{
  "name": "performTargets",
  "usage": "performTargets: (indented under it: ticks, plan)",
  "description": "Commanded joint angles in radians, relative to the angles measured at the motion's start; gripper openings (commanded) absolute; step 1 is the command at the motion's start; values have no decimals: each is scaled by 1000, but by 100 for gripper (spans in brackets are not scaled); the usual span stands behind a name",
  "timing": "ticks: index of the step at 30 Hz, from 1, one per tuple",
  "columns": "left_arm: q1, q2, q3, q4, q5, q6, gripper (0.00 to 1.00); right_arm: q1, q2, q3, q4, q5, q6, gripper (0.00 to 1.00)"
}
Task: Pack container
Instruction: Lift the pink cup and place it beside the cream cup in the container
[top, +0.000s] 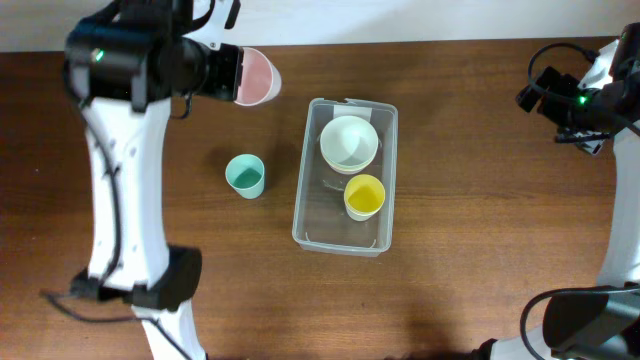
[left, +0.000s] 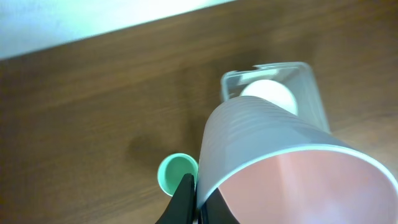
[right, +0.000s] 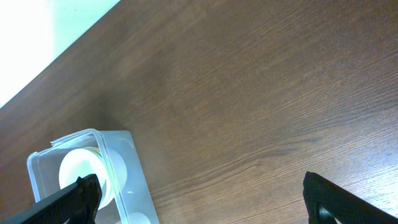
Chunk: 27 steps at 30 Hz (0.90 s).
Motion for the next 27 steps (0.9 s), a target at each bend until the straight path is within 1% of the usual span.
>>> performTargets:
  ticks: [1,5,9,13,16,21,27]
  plan:
    - [-71,-80,-79,-4,-6,1,1,-3,3,4,3,5,-6,99]
    - [-164,-105,-229,-4,-32,5,1,-3,3,4,3,5,-6,99]
    - [-214,-103,-413,14,-59,5,1,-3,3,4,3,5,-6,99]
    - [-241,-103,-593,104,-59,5,1,-3,3,4,3,5,-6,99]
    - [-248,-103,-689,183,-50,5,1,-3,3,4,3,5,-6,99]
    - [-249,-103,-774,252,-59,5,1,-3,3,4,3,5,-6,99]
    - [-249,-102,-827,269,-56,4,1,-3,3,4,3,5,-6,99]
